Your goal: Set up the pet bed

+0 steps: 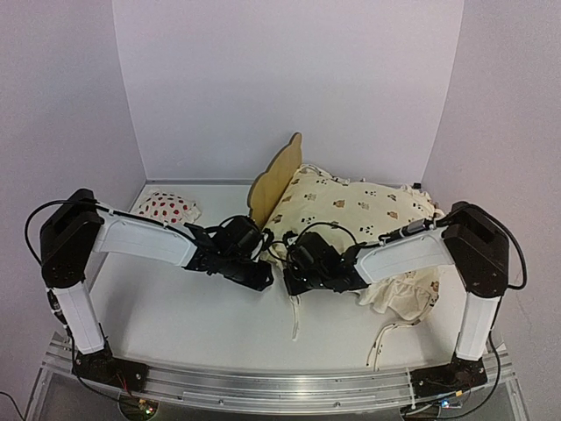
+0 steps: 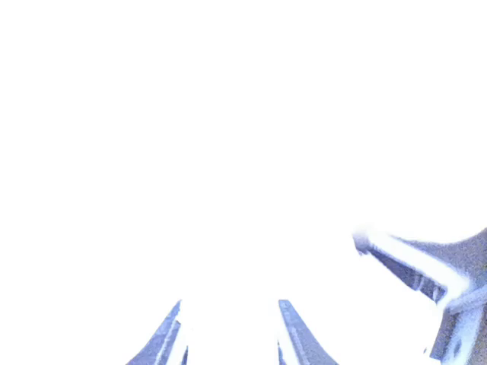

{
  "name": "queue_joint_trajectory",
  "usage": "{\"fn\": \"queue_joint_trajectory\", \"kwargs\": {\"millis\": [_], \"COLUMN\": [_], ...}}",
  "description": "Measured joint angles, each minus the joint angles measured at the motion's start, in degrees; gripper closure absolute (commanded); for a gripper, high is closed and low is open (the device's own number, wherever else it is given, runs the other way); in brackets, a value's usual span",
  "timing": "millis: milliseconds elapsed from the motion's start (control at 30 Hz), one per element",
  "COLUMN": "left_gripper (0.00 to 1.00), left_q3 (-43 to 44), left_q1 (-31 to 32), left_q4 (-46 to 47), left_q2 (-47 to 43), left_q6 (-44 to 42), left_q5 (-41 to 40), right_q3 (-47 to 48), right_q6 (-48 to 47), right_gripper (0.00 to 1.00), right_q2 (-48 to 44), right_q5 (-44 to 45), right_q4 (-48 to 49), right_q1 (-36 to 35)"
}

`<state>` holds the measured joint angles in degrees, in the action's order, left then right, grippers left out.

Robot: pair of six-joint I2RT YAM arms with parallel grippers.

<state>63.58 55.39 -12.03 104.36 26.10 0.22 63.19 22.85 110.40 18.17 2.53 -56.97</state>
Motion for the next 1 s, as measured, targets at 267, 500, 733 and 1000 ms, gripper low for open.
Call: {"fn": "queue_joint_trajectory", "kwargs": {"millis": [267, 500, 733, 1000], "left_gripper": [0.54, 0.54, 0.54, 0.54], "left_q3": [-2.25, -3.89, -5.95, -8.43], "left_q1": [2.67, 3.95, 4.52, 5.1], "left_q4": [-1.5, -1.23, 2.97, 11.98], "left_q2": [-6.58, -7.1, -7.1, -6.91], "left_q6": [0.95, 1.55, 3.96, 5.94], "left_q5": [-2.37, -2.88, -1.44, 3.21], "right_q3": [1.21, 2.75, 6.57, 7.84], "right_q6": [1.89, 2.0, 1.66, 1.68], "right_gripper": [1.0, 1.0, 1.0, 1.0], "right_q2": [-3.36, -6.07, -8.28, -8.28], "right_q5": [5.5, 5.84, 5.92, 6.5], "right_q4": [-8.62, -13.02, -13.49, -14.25], "right_q1": [-1.61, -2.63, -2.93, -2.97]}}
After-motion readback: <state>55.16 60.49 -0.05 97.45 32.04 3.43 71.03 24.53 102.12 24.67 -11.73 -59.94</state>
